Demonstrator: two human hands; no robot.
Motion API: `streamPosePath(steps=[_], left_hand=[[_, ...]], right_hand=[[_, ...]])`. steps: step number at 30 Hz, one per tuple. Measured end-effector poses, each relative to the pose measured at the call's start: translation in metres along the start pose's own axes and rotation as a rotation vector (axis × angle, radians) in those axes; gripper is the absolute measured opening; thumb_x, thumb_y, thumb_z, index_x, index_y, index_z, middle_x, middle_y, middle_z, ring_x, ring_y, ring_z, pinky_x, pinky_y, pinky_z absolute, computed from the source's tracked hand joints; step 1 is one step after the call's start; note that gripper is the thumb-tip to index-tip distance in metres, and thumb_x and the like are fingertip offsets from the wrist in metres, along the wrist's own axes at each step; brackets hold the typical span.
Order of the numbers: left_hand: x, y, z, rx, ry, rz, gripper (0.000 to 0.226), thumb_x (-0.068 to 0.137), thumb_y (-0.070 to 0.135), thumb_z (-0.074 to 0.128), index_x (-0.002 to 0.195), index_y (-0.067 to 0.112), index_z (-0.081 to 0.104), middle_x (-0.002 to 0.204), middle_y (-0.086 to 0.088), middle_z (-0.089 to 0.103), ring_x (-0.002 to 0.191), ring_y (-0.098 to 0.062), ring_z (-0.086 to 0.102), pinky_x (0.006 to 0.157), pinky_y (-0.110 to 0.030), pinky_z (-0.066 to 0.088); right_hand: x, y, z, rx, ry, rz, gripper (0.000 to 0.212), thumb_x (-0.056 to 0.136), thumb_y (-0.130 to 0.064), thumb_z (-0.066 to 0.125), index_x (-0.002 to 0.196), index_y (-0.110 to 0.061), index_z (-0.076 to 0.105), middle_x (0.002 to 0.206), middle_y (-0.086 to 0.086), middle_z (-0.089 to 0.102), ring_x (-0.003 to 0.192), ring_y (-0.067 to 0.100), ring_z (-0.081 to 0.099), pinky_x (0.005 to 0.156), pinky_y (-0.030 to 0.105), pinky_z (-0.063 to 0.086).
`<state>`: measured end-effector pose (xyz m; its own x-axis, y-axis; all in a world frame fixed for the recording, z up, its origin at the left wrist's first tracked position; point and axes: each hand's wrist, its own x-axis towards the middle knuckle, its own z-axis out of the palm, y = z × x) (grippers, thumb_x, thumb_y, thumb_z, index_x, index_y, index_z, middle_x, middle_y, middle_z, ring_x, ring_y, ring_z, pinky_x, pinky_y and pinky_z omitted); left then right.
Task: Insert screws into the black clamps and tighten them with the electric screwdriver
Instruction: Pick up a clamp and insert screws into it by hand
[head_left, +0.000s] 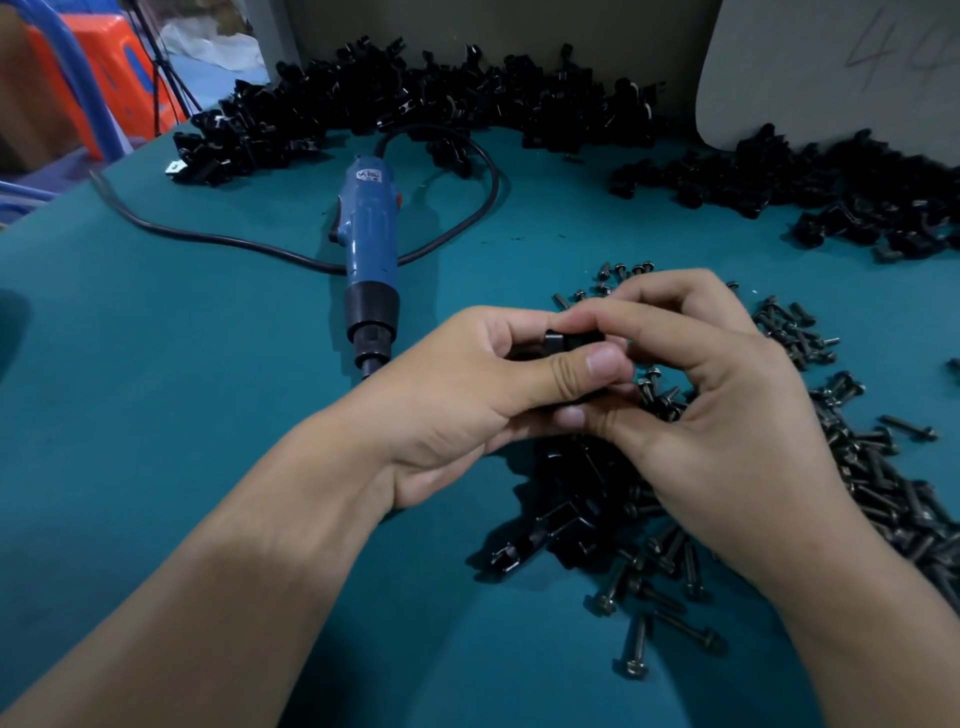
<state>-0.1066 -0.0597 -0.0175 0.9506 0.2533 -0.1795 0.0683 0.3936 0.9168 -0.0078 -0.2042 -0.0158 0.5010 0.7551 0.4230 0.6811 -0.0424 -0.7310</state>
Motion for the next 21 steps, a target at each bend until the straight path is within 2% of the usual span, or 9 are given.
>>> streamPosePath(steps=[2, 4, 7, 9, 12, 16, 21], left_hand=[[0.0000, -0.0008, 0.0002, 0.000, -0.008, -0.005, 0.033, 0.079, 0.021, 0.076, 0.108, 0.005, 0.078, 0.105, -0.011, 0.077, 0.097, -0.017, 0.071, 0.080, -0.020, 0.060], [-0.0002, -0.0015, 0.0014, 0.005, -0.021, -0.014, 0.035, 0.078, 0.020, 0.077, 0.108, 0.004, 0.077, 0.108, -0.013, 0.076, 0.094, -0.018, 0.068, 0.088, -0.023, 0.060], [0.0000, -0.0012, 0.0028, 0.020, -0.003, -0.019, 0.025, 0.074, 0.019, 0.078, 0.097, 0.010, 0.080, 0.097, -0.007, 0.077, 0.071, -0.007, 0.068, 0.080, -0.020, 0.060], [-0.0001, -0.0010, 0.0024, 0.027, -0.003, -0.023, 0.023, 0.073, 0.018, 0.078, 0.095, 0.011, 0.079, 0.092, -0.004, 0.077, 0.066, -0.004, 0.067, 0.077, -0.019, 0.060], [-0.0002, -0.0005, -0.0002, 0.034, -0.015, -0.029, 0.023, 0.073, 0.019, 0.078, 0.095, 0.013, 0.079, 0.092, -0.003, 0.078, 0.068, -0.004, 0.067, 0.080, -0.020, 0.060], [-0.0001, -0.0004, -0.0025, 0.042, -0.019, -0.039, 0.024, 0.072, 0.021, 0.079, 0.095, 0.015, 0.081, 0.095, -0.003, 0.078, 0.081, -0.010, 0.067, 0.082, -0.020, 0.060], [0.0001, -0.0003, -0.0031, 0.023, -0.031, -0.039, 0.021, 0.075, 0.020, 0.078, 0.095, 0.016, 0.081, 0.093, -0.003, 0.078, 0.075, -0.007, 0.070, 0.078, -0.020, 0.060]], right_hand=[[0.0000, 0.0006, -0.0008, -0.013, -0.001, -0.007, 0.055, 0.074, 0.001, 0.086, 0.112, -0.035, 0.072, 0.113, -0.008, 0.058, 0.113, 0.004, 0.056, 0.094, 0.006, 0.040], [0.0001, 0.0013, -0.0017, -0.036, -0.003, -0.017, 0.055, 0.074, 0.004, 0.085, 0.113, -0.034, 0.073, 0.113, -0.008, 0.058, 0.114, 0.003, 0.055, 0.094, 0.006, 0.039], [0.0003, 0.0017, -0.0012, -0.072, -0.013, -0.018, 0.057, 0.074, 0.006, 0.081, 0.113, -0.035, 0.073, 0.113, -0.010, 0.058, 0.117, 0.005, 0.054, 0.098, 0.007, 0.037], [0.0004, 0.0014, -0.0006, -0.084, -0.016, -0.024, 0.057, 0.074, 0.005, 0.081, 0.113, -0.035, 0.073, 0.113, -0.012, 0.057, 0.117, 0.006, 0.054, 0.099, 0.008, 0.036], [0.0005, 0.0012, -0.0004, -0.083, -0.018, -0.031, 0.056, 0.074, 0.004, 0.082, 0.114, -0.034, 0.074, 0.113, -0.011, 0.058, 0.117, 0.007, 0.054, 0.099, 0.009, 0.036], [0.0003, 0.0012, 0.0000, -0.072, -0.023, -0.026, 0.055, 0.074, 0.002, 0.085, 0.116, -0.032, 0.074, 0.113, -0.012, 0.058, 0.118, 0.007, 0.054, 0.098, 0.008, 0.037], [0.0007, 0.0016, -0.0002, -0.075, -0.027, -0.026, 0.057, 0.075, 0.001, 0.085, 0.118, -0.035, 0.073, 0.114, -0.014, 0.058, 0.119, 0.005, 0.054, 0.099, 0.008, 0.037]])
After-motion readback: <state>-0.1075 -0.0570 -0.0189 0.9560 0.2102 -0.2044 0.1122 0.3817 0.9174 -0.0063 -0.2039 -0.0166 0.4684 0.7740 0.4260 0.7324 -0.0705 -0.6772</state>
